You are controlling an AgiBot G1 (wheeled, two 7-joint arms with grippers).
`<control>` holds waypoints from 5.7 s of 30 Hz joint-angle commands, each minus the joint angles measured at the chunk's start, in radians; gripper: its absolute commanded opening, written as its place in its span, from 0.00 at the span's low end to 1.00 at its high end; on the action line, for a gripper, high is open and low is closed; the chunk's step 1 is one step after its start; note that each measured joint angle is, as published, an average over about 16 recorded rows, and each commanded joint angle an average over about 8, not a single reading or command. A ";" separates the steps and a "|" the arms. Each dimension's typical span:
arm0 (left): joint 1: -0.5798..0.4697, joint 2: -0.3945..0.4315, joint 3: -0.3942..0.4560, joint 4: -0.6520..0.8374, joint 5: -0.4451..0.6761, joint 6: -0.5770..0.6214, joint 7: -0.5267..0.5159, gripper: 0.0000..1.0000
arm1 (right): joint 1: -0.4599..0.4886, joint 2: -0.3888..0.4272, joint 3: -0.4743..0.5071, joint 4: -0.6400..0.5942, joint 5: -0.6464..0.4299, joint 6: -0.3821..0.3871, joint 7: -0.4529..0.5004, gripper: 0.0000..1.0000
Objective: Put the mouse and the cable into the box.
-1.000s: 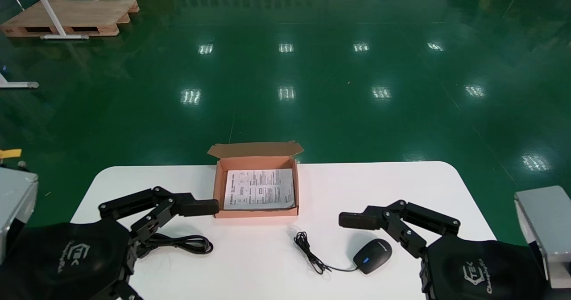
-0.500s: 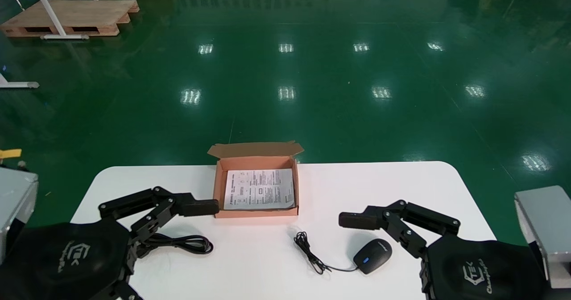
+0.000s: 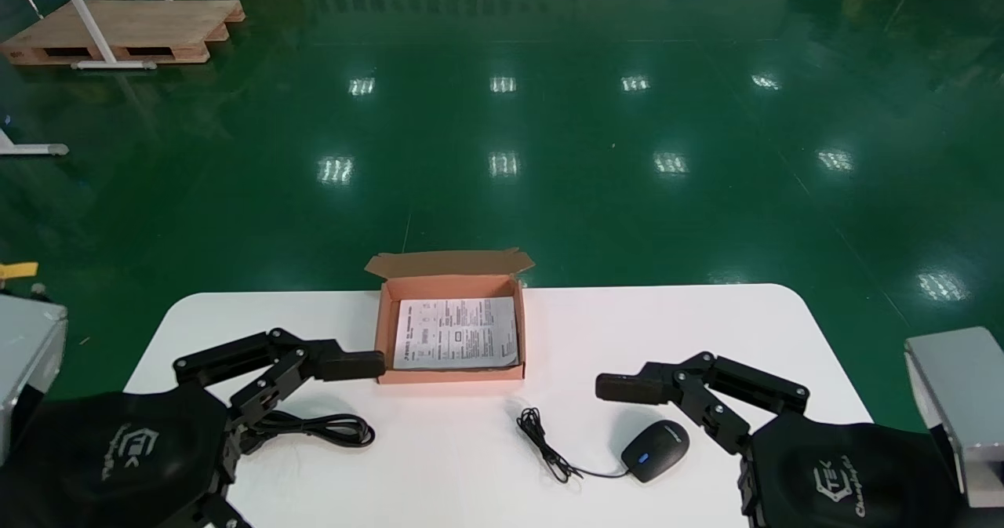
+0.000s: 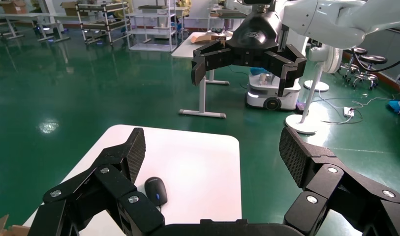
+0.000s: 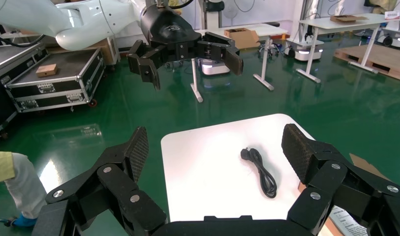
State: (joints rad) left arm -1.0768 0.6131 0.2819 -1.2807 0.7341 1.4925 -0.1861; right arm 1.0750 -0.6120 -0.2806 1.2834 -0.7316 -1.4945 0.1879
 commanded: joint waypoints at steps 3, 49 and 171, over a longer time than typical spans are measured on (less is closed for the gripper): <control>0.000 0.000 0.000 0.000 0.000 0.000 0.000 1.00 | 0.001 -0.001 -0.001 0.000 -0.001 0.001 0.000 1.00; -0.205 0.280 0.372 0.198 1.256 -0.403 0.262 1.00 | 0.296 -0.301 -0.335 -0.387 -0.793 0.256 0.019 1.00; -0.406 0.677 0.329 0.726 1.208 -0.812 0.612 0.00 | 0.599 -0.394 -0.384 -0.418 -1.029 0.606 -0.023 0.00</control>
State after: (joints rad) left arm -1.4900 1.2689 0.6087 -0.5603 1.9385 0.7039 0.4165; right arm 1.6652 -1.0133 -0.6652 0.8450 -1.7535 -0.8930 0.1545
